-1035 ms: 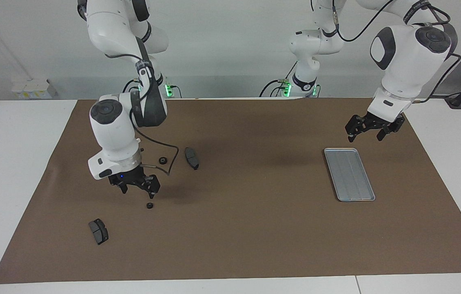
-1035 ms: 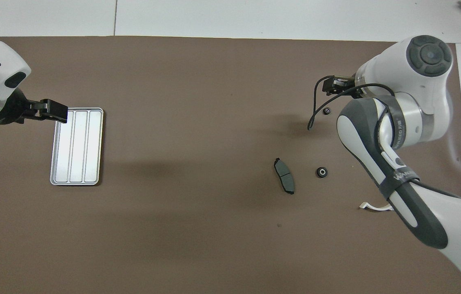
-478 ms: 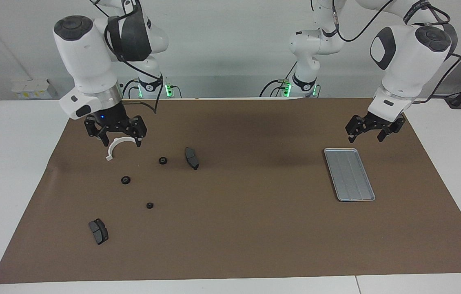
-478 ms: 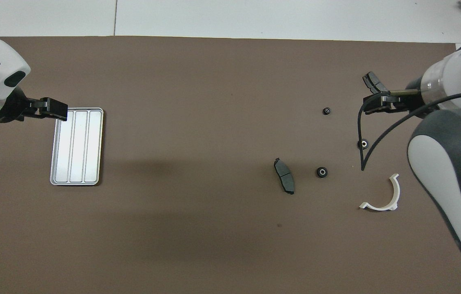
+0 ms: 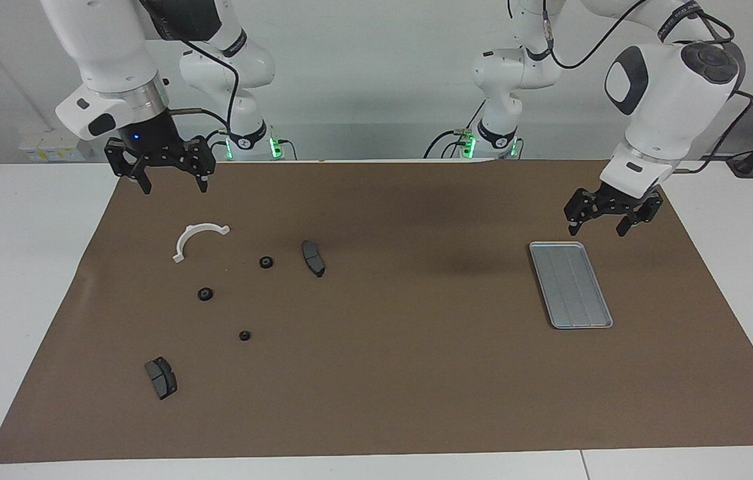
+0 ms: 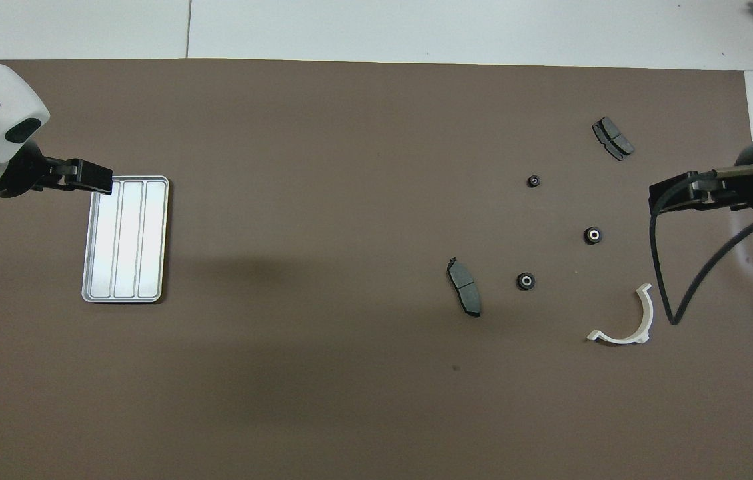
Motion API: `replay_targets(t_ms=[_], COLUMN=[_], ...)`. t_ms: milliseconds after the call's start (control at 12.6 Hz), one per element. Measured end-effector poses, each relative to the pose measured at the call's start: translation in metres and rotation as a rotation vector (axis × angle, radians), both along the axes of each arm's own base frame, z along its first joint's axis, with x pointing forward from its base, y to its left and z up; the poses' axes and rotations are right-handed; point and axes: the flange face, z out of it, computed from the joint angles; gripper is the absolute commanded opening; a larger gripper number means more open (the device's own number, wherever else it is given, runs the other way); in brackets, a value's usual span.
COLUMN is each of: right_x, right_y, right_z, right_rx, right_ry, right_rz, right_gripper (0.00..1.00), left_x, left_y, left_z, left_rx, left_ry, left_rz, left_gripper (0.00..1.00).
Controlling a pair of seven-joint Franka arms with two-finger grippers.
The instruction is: Place bearing gear from tray to pile
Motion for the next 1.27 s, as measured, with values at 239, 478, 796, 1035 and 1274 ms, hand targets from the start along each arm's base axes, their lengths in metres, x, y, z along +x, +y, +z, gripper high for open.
replay_targets(t_ms=[239,478,796,1035,1274], right_x=[-0.004,-0.009,-0.014,-0.016,-0.016], right_y=[-0.005,0.001,0.003,0.003,0.004], right_z=[-0.001,-0.006,-0.011,-0.01,-0.01], right_rx=[0.001,-0.001,-0.003,-0.003,-0.004], right_ry=[0.027,0.063,0.08,0.079,0.077], right_rz=[0.011,0.022,0.022,0.008,-0.014], right_gripper=[1.0,1.0,1.0,1.0,1.0], left_x=[0.0,0.001,0.004,0.004,0.004], left_y=[-0.001,0.01,0.031,0.03,0.03], left_z=[0.001,0.004,0.006,0.006,0.006], left_rx=[-0.001,-0.001,0.0,0.0,0.0], left_ry=[-0.004,-0.014,-0.03,-0.031,-0.032], left_rz=[-0.003,0.013,0.039,0.038,0.038], left_gripper=[1.0,1.0,1.0,1.0,1.0])
